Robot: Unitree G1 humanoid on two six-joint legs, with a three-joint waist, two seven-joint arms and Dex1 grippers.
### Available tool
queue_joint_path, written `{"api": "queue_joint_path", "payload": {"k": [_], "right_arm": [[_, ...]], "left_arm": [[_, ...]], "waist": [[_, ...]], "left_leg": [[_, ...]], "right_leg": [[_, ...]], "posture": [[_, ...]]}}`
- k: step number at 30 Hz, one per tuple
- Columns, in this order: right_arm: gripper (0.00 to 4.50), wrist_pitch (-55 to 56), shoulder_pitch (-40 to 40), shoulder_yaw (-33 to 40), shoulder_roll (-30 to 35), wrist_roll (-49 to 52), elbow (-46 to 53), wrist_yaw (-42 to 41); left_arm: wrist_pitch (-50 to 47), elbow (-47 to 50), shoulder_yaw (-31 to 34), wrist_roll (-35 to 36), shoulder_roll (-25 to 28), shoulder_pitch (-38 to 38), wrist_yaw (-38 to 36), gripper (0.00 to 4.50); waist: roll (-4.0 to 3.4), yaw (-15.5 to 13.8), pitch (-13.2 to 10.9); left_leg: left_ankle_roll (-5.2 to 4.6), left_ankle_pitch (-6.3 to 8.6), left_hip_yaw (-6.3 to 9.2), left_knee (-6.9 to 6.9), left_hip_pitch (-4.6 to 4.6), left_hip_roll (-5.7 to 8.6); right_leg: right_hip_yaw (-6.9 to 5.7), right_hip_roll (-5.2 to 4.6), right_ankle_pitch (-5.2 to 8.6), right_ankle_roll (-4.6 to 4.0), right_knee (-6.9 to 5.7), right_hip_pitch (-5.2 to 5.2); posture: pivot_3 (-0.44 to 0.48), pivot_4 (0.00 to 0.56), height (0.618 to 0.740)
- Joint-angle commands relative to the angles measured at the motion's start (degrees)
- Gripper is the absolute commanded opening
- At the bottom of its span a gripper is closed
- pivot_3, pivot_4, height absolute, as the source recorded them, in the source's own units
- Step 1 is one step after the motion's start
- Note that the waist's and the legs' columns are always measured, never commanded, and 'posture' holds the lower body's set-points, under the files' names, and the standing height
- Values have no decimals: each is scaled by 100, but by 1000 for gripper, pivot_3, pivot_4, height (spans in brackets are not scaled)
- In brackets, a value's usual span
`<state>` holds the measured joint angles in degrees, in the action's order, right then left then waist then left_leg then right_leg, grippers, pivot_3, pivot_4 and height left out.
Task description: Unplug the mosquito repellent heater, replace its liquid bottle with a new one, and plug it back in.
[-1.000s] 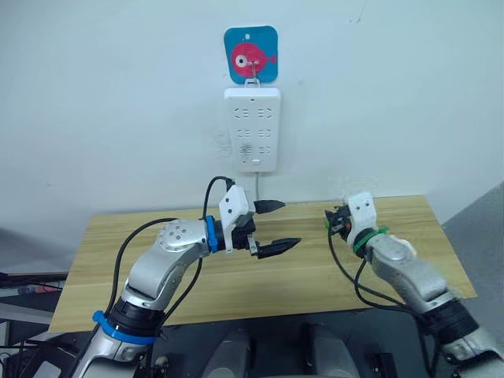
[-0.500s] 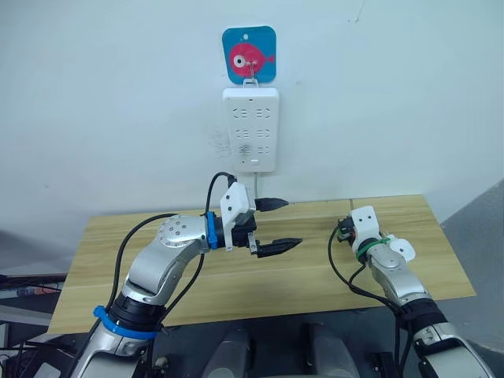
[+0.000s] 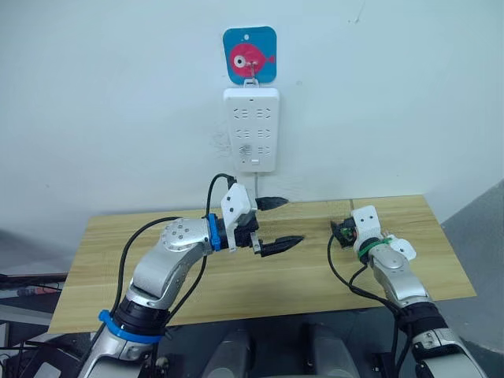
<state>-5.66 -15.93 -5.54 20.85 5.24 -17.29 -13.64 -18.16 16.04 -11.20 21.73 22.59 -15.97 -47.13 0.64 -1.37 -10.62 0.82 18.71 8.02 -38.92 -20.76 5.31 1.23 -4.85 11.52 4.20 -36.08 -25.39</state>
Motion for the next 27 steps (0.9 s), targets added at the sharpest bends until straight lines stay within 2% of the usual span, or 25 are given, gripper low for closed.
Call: {"api": "queue_joint_path", "payload": {"k": [1,7,10,13,15,19,27], "right_arm": [[4441,-360,82,131,219,34,1103,-301],[4441,-1487,-67,-189,746,340,2476,-1468],[4441,-2054,-139,-334,913,815,3042,-2225],[4441,-2597,-421,-637,1078,1207,3675,-2890],[4441,-2854,-628,-787,1150,1396,3930,-3194],[4441,-3305,-1213,-893,1009,1582,4076,-3298],[4441,-3994,-2062,-1000,889,2073,4365,-3625]], "left_arm": [[429,189,100,-338,-87,590,450,4500],[1666,116,569,-1349,-409,2529,1847,4500],[2121,-72,731,-1674,-650,3138,2387,4500],[2601,-740,1070,-1884,-1065,3429,3126,4500],[2785,-1240,1241,-1952,-1306,3358,3507,4500],[3379,-2638,1398,-2100,-1665,2715,4026,4500],[4369,-4800,1432,-2099,-1848,1325,4108,4500]], "waist": [[0,7,0],[1,-17,0],[3,-51,-1],[7,-92,-6],[11,-144,-9],[21,-208,-15],[38,-321,-34]], "left_leg": [[0,0,-3,3,0,0],[0,1,-2,3,2,-2],[-2,1,3,2,3,-1],[-4,2,12,1,2,3],[-4,3,18,0,2,1],[-3,2,33,-1,0,1],[-1,2,52,-4,-9,11]], "right_leg": [[5,0,0,0,0,-3],[5,0,0,0,1,-1],[-3,-5,0,0,6,8],[-12,-10,1,0,8,12],[-20,-10,1,1,9,13],[-34,-10,2,0,6,14],[-42,-15,1,0,8,8]], "posture": [[113,175,740],[116,188,740],[125,196,740],[138,210,740],[148,216,740],[162,230,740],[162,252,740]]}}
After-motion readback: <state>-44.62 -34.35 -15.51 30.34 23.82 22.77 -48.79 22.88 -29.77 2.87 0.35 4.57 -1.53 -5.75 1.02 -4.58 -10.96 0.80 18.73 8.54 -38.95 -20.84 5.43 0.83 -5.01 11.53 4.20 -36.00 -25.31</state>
